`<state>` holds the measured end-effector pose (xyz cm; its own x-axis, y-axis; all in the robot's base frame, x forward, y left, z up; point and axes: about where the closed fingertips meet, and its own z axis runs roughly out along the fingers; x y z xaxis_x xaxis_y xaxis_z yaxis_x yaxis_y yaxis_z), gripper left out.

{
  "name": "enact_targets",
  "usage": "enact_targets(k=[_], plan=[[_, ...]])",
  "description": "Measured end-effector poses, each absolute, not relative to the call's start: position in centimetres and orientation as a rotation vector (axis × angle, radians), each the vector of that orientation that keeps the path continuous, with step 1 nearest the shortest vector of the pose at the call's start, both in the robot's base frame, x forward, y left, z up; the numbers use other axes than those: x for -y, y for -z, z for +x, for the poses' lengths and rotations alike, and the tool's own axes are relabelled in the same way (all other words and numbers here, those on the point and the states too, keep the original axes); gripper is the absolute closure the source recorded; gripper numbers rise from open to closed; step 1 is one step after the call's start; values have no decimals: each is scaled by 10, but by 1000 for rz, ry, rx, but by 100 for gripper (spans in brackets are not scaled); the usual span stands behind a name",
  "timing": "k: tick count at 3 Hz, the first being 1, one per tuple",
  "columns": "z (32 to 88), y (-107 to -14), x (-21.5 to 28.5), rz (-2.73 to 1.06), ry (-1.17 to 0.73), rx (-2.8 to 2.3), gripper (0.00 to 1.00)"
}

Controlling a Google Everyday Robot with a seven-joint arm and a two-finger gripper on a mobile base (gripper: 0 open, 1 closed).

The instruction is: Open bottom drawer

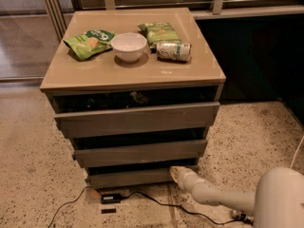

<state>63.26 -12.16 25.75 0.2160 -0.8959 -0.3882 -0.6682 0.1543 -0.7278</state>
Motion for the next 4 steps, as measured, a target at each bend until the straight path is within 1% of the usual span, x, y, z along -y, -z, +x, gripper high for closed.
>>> enact_targets(k=[1, 4], plan=[[655, -250, 106, -1546, 297, -1493, 100], [671, -242, 106, -1576, 319, -1477, 100]])
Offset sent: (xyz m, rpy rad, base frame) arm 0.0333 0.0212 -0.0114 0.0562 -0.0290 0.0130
